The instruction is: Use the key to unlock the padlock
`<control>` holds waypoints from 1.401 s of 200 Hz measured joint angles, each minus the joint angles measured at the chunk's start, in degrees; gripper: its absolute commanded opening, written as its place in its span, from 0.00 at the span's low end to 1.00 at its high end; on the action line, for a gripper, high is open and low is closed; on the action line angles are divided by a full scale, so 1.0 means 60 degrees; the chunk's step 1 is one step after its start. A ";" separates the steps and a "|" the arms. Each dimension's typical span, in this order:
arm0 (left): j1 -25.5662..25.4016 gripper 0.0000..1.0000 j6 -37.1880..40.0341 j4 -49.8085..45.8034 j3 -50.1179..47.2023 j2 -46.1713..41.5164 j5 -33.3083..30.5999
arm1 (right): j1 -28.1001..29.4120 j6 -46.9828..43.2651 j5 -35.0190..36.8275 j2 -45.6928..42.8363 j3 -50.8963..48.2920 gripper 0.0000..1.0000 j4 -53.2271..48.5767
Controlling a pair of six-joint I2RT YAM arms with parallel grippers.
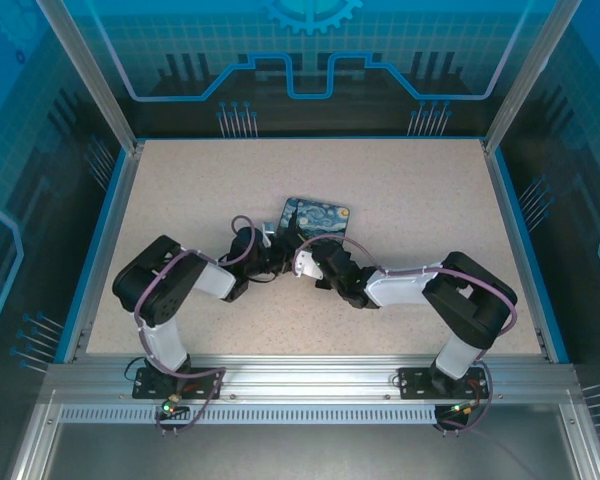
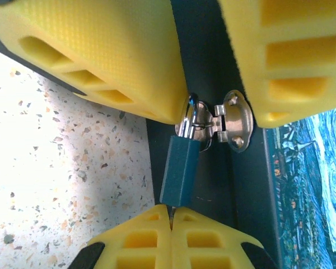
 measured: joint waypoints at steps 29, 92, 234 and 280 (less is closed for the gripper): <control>-0.0029 0.42 -0.0011 -0.0069 -0.0273 -0.0244 -0.0226 | 0.0004 0.0000 -0.0182 -0.0015 0.0051 0.00 -0.0036; -0.0193 0.40 0.0044 -0.1027 -0.0736 -0.0831 -0.0430 | 0.0029 0.0004 -0.0273 -0.0015 0.0175 0.00 -0.0091; -0.0616 0.48 -0.0029 -0.0969 -0.0736 -0.0889 -0.1115 | 0.0022 0.0127 -0.0280 -0.0015 0.0310 0.00 -0.0080; -0.0619 0.52 -0.0029 -0.1067 -0.0732 -0.0951 -0.1268 | 0.0018 0.0219 -0.0277 -0.0015 0.0321 0.00 -0.0051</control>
